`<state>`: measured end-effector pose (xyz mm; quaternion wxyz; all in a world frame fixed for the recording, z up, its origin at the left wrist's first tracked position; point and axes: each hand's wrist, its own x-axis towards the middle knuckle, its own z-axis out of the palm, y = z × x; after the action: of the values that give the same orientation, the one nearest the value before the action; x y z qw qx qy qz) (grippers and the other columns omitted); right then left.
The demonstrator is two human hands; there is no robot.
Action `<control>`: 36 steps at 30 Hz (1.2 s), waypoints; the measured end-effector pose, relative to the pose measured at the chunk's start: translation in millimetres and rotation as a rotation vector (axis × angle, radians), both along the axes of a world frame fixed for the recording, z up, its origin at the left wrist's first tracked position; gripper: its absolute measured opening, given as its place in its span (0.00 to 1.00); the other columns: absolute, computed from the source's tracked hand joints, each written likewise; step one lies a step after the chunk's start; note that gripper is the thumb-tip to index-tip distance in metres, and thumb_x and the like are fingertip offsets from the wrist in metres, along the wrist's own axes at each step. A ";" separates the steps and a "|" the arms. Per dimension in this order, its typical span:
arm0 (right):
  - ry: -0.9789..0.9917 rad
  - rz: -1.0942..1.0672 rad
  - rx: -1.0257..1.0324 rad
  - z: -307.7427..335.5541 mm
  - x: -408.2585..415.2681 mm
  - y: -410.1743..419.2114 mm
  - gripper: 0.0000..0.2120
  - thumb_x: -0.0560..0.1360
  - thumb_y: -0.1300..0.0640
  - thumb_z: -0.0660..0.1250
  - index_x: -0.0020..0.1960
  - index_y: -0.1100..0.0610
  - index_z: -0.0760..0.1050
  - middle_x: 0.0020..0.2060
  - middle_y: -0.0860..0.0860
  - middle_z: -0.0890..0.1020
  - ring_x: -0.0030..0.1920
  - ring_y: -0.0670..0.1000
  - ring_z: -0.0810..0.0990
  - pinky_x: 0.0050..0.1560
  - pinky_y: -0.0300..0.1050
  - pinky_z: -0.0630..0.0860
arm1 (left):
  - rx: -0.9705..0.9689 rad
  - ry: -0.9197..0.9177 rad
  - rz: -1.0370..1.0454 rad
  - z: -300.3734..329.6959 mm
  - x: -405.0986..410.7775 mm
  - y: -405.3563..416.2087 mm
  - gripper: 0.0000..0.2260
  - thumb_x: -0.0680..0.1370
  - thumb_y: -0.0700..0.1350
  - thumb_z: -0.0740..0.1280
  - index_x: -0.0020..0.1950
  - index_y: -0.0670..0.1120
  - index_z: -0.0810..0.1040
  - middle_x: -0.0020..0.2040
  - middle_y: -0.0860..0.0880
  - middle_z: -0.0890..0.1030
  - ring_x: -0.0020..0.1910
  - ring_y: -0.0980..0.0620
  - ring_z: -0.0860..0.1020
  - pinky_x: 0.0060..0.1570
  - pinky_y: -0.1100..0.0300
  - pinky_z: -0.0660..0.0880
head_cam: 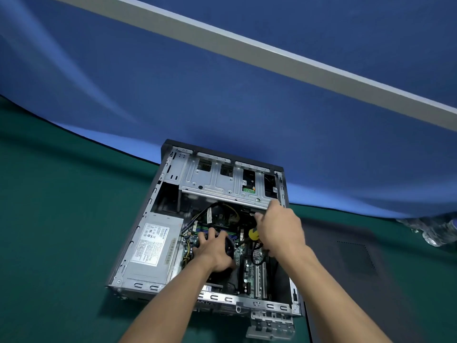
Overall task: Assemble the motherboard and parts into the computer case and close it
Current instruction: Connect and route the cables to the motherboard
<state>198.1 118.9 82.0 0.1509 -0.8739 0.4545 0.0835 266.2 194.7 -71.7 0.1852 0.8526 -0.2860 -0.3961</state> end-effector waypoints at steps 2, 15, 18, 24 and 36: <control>0.048 0.013 -0.051 -0.1 0.2 -1.8 0.19 0.81 0.48 0.57 0.65 0.61 0.66 0.53 0.57 0.80 0.51 0.60 0.79 0.42 0.46 0.72 | 0.005 0.005 0.000 0.3 -0.2 -0.1 0.29 0.71 0.48 0.72 0.68 0.53 0.64 0.70 0.47 0.57 0.71 0.40 0.52 0.68 0.37 0.59; 0.075 0.100 0.082 5.2 15.0 0.6 0.11 0.78 0.59 0.61 0.60 0.58 0.68 0.53 0.57 0.78 0.48 0.60 0.81 0.46 0.49 0.77 | 0.020 -0.004 -0.016 -4.4 0.6 -1.9 0.33 0.69 0.52 0.74 0.69 0.52 0.62 0.68 0.46 0.58 0.70 0.40 0.53 0.67 0.38 0.58; 0.141 0.102 -0.139 7.7 17.6 1.9 0.10 0.80 0.56 0.59 0.56 0.61 0.73 0.53 0.57 0.80 0.51 0.58 0.80 0.41 0.43 0.71 | 0.016 -0.006 -0.016 -5.2 1.2 -2.1 0.33 0.69 0.53 0.74 0.69 0.53 0.62 0.67 0.47 0.58 0.69 0.40 0.53 0.66 0.38 0.58; 0.170 0.156 0.180 14.3 24.7 -0.8 0.13 0.78 0.61 0.58 0.62 0.59 0.66 0.58 0.59 0.77 0.53 0.61 0.79 0.51 0.51 0.78 | 0.003 -0.015 -0.013 -5.3 0.6 -2.4 0.30 0.69 0.53 0.74 0.65 0.53 0.64 0.66 0.47 0.59 0.68 0.41 0.54 0.64 0.39 0.61; 0.168 0.211 -0.142 5.3 21.0 9.8 0.11 0.79 0.60 0.57 0.60 0.61 0.71 0.55 0.57 0.79 0.53 0.58 0.79 0.41 0.45 0.69 | -0.012 -0.009 -0.007 -2.3 -0.1 -0.2 0.28 0.68 0.51 0.74 0.64 0.54 0.66 0.63 0.48 0.61 0.67 0.42 0.55 0.64 0.40 0.62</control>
<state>219.2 128.6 87.3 0.0406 -0.9152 0.3761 0.1391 266.1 194.5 -74.0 0.1873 0.8523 -0.2923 -0.3912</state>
